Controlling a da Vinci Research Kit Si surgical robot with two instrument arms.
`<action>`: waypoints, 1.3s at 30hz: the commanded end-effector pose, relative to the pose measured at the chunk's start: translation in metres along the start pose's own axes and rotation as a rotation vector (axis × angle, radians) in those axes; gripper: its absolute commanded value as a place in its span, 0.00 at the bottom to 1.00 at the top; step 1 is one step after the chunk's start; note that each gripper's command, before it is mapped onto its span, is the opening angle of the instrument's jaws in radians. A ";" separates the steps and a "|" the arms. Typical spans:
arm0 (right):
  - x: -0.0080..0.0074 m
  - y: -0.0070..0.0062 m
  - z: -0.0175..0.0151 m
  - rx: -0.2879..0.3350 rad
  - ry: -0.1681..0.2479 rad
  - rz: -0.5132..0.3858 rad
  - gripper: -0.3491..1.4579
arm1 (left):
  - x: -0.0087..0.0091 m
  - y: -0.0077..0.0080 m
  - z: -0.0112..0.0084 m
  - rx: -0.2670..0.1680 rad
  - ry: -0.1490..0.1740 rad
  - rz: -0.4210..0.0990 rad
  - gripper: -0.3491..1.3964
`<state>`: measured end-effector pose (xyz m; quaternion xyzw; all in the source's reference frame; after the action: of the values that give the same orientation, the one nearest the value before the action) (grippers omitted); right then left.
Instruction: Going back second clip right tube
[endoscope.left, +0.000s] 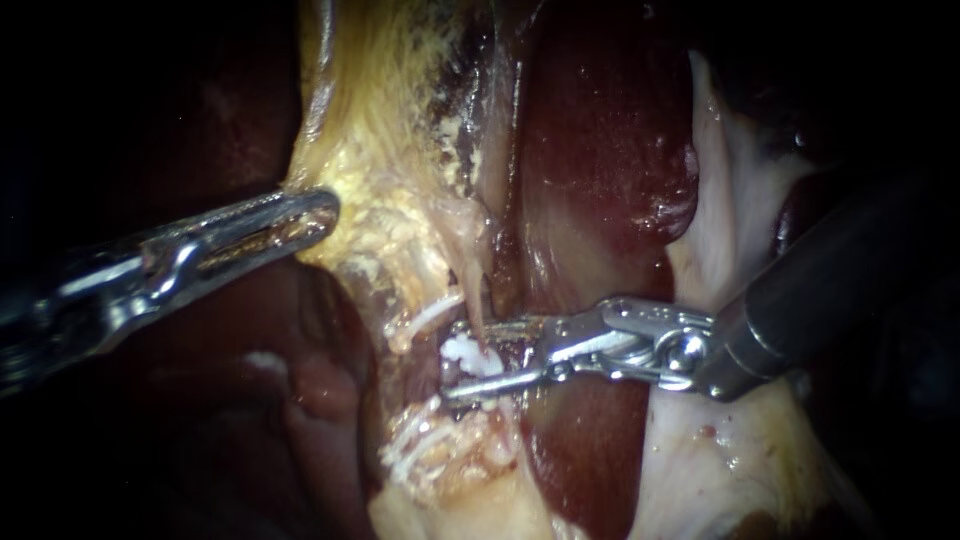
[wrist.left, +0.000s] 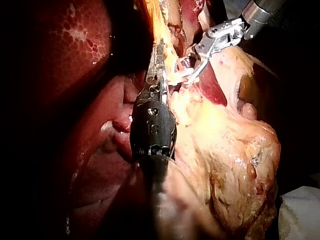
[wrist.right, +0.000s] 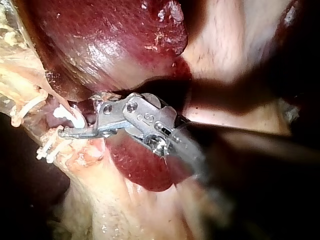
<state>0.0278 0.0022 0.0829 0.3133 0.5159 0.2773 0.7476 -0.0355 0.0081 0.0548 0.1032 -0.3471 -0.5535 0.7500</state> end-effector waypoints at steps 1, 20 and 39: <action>0.0001 0.0002 -0.0004 0.000 0.000 0.002 0.52 | 0.0000 0.0000 0.0000 0.000 0.000 0.000 0.00; 0.0050 -0.0034 -0.0094 0.096 0.035 -0.447 0.52 | 0.0000 0.0001 -0.0001 0.000 0.000 0.000 0.00; 0.0079 -0.0040 -0.0150 0.064 0.040 -0.551 0.52 | 0.0031 0.0017 0.0046 0.034 0.005 0.018 0.00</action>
<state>0.0165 0.0081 0.0710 0.1793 0.6048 0.0527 0.7742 -0.0369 0.0068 0.0612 0.1134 -0.3547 -0.5408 0.7542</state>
